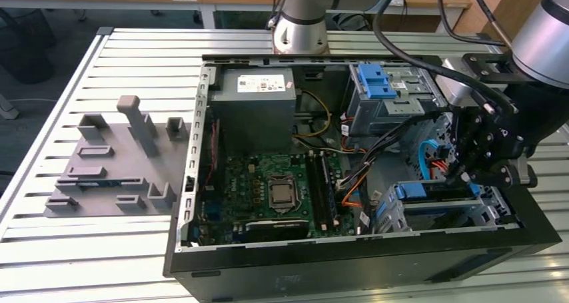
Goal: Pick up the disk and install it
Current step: 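Insert the first disk wire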
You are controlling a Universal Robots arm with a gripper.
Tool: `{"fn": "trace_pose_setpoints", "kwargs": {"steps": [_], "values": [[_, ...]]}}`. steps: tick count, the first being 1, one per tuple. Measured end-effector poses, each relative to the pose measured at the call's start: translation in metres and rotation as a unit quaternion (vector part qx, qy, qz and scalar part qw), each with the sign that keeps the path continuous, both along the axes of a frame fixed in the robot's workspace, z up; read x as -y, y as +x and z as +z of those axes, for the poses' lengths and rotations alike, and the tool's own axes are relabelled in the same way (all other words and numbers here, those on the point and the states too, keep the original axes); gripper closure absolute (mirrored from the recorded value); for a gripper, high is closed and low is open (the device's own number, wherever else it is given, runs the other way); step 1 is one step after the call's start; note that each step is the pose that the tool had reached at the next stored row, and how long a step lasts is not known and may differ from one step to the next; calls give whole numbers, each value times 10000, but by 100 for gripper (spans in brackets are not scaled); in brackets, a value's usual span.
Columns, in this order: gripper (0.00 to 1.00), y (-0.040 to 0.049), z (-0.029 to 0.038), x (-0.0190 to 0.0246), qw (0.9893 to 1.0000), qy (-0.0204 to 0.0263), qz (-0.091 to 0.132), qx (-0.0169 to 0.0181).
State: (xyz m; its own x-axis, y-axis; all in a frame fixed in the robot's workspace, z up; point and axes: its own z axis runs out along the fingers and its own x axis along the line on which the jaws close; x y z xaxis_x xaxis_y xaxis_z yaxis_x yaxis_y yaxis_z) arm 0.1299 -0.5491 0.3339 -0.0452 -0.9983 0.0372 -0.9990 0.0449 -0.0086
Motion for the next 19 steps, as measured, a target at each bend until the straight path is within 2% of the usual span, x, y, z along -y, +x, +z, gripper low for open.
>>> {"fn": "trace_pose_setpoints", "kwargs": {"steps": [19], "values": [[84, 1, -31, 1, 10000, 2, -24, 0]]}}
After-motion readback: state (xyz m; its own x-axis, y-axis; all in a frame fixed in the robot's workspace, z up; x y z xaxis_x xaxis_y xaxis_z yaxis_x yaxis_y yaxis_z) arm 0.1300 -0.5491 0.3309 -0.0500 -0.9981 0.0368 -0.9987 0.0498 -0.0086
